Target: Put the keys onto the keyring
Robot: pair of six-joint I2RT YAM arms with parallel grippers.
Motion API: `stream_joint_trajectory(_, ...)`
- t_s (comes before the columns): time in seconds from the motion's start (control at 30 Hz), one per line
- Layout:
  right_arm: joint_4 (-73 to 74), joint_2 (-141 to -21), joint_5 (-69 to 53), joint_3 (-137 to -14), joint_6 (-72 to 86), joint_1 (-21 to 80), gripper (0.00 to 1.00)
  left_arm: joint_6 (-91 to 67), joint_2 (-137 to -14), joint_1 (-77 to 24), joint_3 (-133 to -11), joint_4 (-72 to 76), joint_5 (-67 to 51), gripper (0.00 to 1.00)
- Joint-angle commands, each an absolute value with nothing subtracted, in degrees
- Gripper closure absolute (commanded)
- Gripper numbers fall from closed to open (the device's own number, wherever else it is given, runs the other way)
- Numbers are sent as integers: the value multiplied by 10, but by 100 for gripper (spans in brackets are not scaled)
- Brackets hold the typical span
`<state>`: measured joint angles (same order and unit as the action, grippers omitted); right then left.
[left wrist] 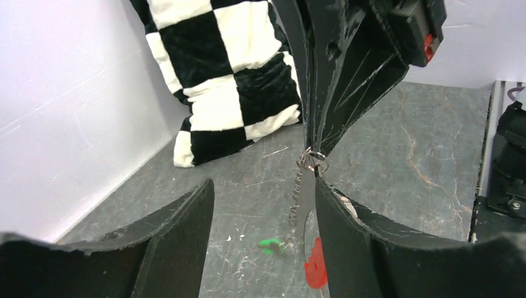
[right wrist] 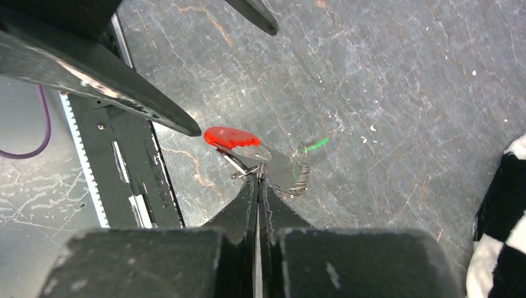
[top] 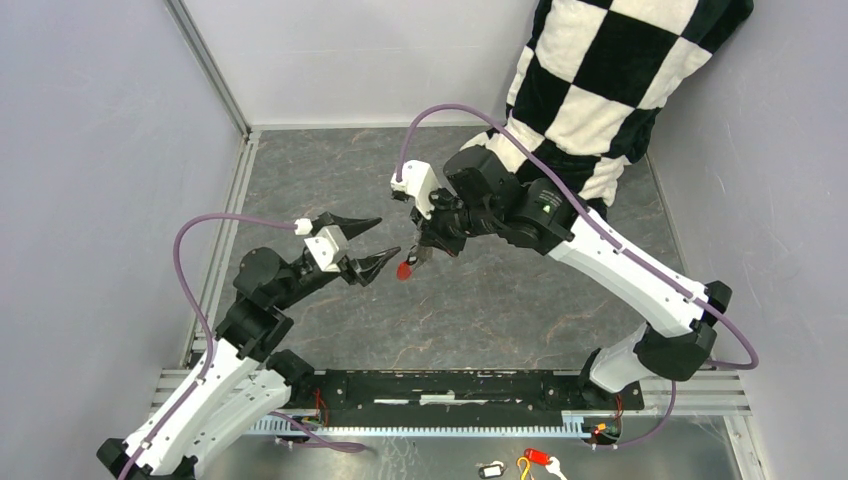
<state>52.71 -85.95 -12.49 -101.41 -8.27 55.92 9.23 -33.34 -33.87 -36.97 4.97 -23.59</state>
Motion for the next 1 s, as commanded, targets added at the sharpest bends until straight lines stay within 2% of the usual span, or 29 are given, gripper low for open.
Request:
stream_joint_trajectory(0.0, 525, -865, -78, -1046, -50, 570, 100, 112, -342, -339, -407, 13, -263, 35)
stream_joint_trajectory(0.17, 537, -886, -63, -1061, -36, 592, 100, 49, -384, -339, -397, 23, -357, 38)
stream_joint_trajectory(0.33, 538, -895, -53, -1070, -29, 605, 100, 48, -412, -339, -407, 22, -386, 39)
stream_joint_trajectory(0.63, 535, -898, -48, -1067, -32, 611, 100, 41, -401, -340, -417, 12, -314, 63)
stream_joint_trajectory(0.97, 521, -886, -58, -1058, -27, 612, 100, 32, -398, -339, -418, 3, -321, 84)
